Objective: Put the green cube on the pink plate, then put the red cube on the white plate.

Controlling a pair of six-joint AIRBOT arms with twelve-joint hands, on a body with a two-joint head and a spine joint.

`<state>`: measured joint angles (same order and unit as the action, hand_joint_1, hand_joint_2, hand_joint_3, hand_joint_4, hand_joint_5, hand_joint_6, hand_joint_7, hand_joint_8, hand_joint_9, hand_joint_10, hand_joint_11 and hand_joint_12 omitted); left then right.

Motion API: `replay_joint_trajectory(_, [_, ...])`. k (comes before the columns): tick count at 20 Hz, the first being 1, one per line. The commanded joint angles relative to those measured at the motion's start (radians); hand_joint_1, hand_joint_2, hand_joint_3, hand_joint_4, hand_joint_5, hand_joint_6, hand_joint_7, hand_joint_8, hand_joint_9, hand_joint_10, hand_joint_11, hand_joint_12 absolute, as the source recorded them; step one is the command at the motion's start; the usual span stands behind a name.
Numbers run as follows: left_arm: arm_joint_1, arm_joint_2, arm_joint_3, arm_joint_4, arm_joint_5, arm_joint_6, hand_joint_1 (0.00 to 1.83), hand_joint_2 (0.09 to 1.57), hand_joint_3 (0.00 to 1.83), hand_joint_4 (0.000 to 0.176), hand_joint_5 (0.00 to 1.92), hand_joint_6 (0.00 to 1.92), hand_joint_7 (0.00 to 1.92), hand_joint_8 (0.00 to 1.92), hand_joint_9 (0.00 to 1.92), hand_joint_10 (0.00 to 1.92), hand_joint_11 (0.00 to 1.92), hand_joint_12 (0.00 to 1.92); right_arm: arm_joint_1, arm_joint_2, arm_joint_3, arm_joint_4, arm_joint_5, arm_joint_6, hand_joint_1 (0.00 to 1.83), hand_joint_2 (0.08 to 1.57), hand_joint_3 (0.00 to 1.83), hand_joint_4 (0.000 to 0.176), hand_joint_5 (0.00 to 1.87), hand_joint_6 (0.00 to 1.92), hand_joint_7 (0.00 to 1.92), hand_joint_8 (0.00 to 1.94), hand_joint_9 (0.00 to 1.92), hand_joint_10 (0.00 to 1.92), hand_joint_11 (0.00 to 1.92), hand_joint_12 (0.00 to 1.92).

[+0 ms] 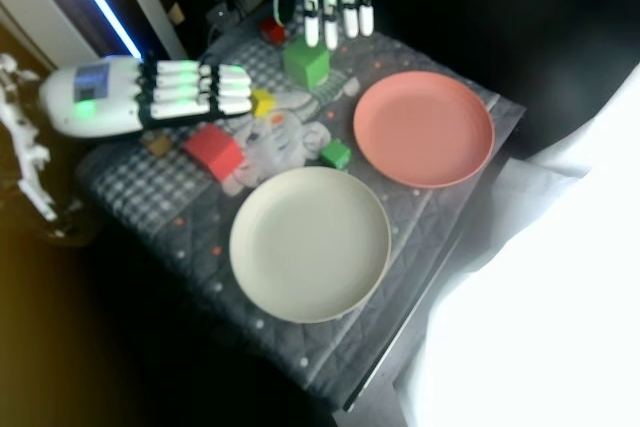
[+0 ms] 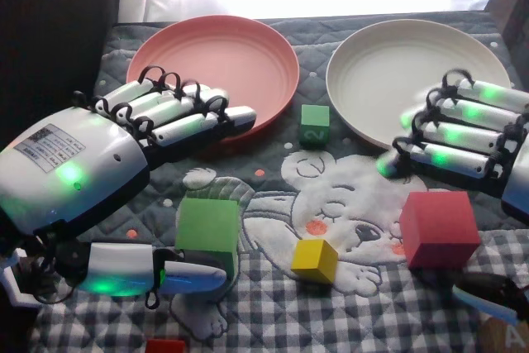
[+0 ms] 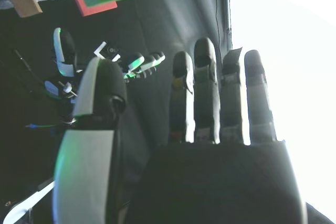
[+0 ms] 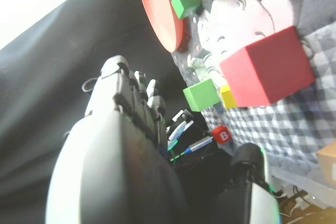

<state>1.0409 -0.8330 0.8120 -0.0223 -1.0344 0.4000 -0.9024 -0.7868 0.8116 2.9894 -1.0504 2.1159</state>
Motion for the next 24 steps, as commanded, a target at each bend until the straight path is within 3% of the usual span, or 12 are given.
replay_joint_trajectory(1, [-0.007,-0.003,-0.002,0.005,-0.122,-0.002,0.51,0.94,0.00,0.087,0.19,0.00,0.14,0.00,0.17,0.02,0.00,0.68,0.007,0.001,-0.003,0.020,-0.118,0.002,0.74,0.61,0.63,0.000,0.16,0.81,0.23,0.64,0.02,1.03,0.00,1.52])
replay_joint_trajectory(6, [-0.007,-0.008,0.002,0.005,-0.110,-0.002,0.50,0.95,0.00,0.099,0.19,0.00,0.15,0.00,0.18,0.01,0.00,0.67,0.007,0.000,-0.003,0.020,-0.118,0.002,0.76,0.59,0.66,0.000,0.15,0.92,0.22,0.81,0.05,1.13,0.00,1.59])
replay_joint_trajectory(8, [-0.017,-0.029,0.020,0.005,-0.076,-0.002,0.50,0.96,0.00,0.062,0.23,0.01,0.20,0.01,0.24,0.02,0.00,0.75,0.007,-0.003,-0.002,0.020,-0.118,0.002,0.78,0.57,0.71,0.000,0.13,0.98,0.18,0.88,0.01,1.18,0.00,1.61])
replay_joint_trajectory(9, [-0.020,-0.034,0.024,0.005,-0.067,-0.002,0.50,0.96,0.00,0.056,0.24,0.01,0.23,0.01,0.26,0.02,0.00,0.80,0.007,-0.003,-0.002,0.020,-0.118,0.002,0.77,0.57,0.71,0.000,0.13,0.98,0.18,0.89,0.01,1.19,0.00,1.62])
replay_joint_trajectory(10, [-0.024,-0.042,0.031,0.005,-0.045,-0.002,0.54,0.97,0.00,0.071,0.24,0.00,0.24,0.01,0.27,0.02,0.00,0.82,0.007,-0.003,-0.002,0.020,-0.118,0.002,0.76,0.59,0.70,0.000,0.12,0.99,0.17,0.89,0.02,1.18,0.00,1.61])
replay_joint_trajectory(12, [-0.024,-0.059,0.046,0.007,-0.008,-0.002,0.58,0.99,0.00,0.021,0.29,0.01,0.31,0.01,0.34,0.03,0.00,1.02,0.007,-0.004,-0.001,0.020,-0.118,0.002,0.77,0.62,0.63,0.000,0.14,0.91,0.20,0.82,0.04,1.13,0.00,1.57])
replay_joint_trajectory(13, [-0.024,-0.066,0.053,0.008,0.006,-0.002,0.58,0.99,0.00,0.021,0.29,0.01,0.31,0.01,0.34,0.03,0.00,1.02,0.007,-0.005,-0.001,0.020,-0.118,0.002,0.77,0.62,0.63,0.000,0.14,0.91,0.20,0.82,0.04,1.13,0.00,1.57])
replay_joint_trajectory(14, [-0.024,-0.074,0.059,0.010,0.021,-0.002,0.54,1.00,0.00,0.002,0.30,0.01,0.34,0.01,0.36,0.03,0.00,1.11,0.007,-0.005,-0.001,0.020,-0.118,0.002,0.77,0.62,0.64,0.000,0.15,0.95,0.19,0.89,0.04,1.19,0.00,1.62])
replay_joint_trajectory(18, [-0.027,-0.098,0.081,0.013,0.073,-0.002,0.54,1.01,0.00,0.000,0.33,0.01,0.36,0.01,0.40,0.04,0.00,1.20,0.007,-0.005,0.001,0.020,-0.118,0.002,0.77,0.60,0.66,0.000,0.14,0.99,0.17,0.93,0.02,1.21,0.00,1.63])
replay_joint_trajectory(21, [-0.032,-0.121,0.105,0.013,0.118,-0.002,0.57,1.02,0.00,0.000,0.37,0.01,0.42,0.02,0.45,0.05,0.00,1.26,0.007,-0.006,0.002,0.020,-0.118,0.002,0.77,0.62,0.63,0.000,0.12,0.98,0.13,0.88,0.00,1.08,0.00,1.57])
replay_joint_trajectory(24, [-0.033,-0.130,0.117,0.012,0.140,-0.002,0.65,1.07,0.01,0.000,0.42,0.02,0.48,0.02,0.49,0.07,0.00,1.32,0.007,-0.006,0.002,0.020,-0.118,0.002,0.80,0.62,0.64,0.000,0.11,1.01,0.13,0.92,0.00,1.17,0.00,1.67])
